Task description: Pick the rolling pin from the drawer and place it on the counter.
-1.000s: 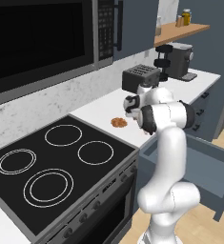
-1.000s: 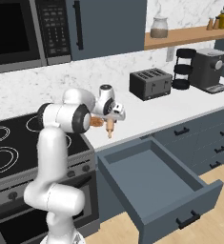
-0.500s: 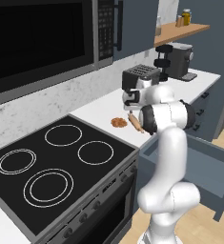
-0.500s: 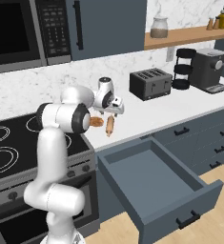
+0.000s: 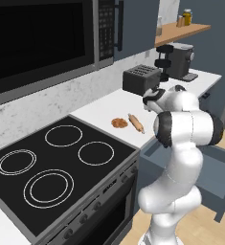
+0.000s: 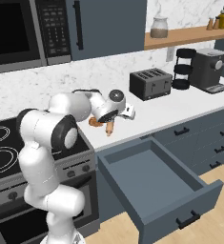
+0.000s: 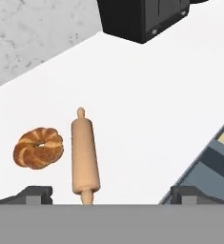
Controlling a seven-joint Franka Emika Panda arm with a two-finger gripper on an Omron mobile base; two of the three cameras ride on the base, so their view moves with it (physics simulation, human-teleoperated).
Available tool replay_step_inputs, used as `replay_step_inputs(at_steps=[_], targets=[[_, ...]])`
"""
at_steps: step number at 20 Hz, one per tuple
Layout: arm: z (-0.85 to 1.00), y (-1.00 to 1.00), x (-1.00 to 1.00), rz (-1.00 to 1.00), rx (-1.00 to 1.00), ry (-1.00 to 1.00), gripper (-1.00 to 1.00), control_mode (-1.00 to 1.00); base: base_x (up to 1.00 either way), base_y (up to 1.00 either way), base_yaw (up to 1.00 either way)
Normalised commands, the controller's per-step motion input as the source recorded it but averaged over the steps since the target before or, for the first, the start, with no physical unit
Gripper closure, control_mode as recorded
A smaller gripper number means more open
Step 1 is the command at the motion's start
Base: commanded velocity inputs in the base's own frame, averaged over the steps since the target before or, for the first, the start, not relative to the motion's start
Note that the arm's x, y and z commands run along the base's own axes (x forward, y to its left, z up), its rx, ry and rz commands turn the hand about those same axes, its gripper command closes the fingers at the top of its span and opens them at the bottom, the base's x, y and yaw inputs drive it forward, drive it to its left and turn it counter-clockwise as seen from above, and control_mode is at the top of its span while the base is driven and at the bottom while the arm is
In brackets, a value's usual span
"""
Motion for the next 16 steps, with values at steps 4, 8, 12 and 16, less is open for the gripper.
replay_step_inputs(at_steps=[4, 8, 12, 16], targets=[[0.33, -0.68, -1.0, 0.0, 0.0, -0.43, -1.0, -1.0, 0.0, 0.0, 0.0], [0.86, -0.49, -1.0, 0.1, 0.01, -0.31, -1.0, -1.0, 0.0, 0.0, 0.0], [1.0, -0.2, -0.98, 0.03, 0.0, -0.17, -1.0, -1.0, 0.0, 0.0, 0.0], [1.0, -0.12, -0.73, 0.0, 0.02, -0.02, -1.0, -1.0, 0.0, 0.0, 0.0]])
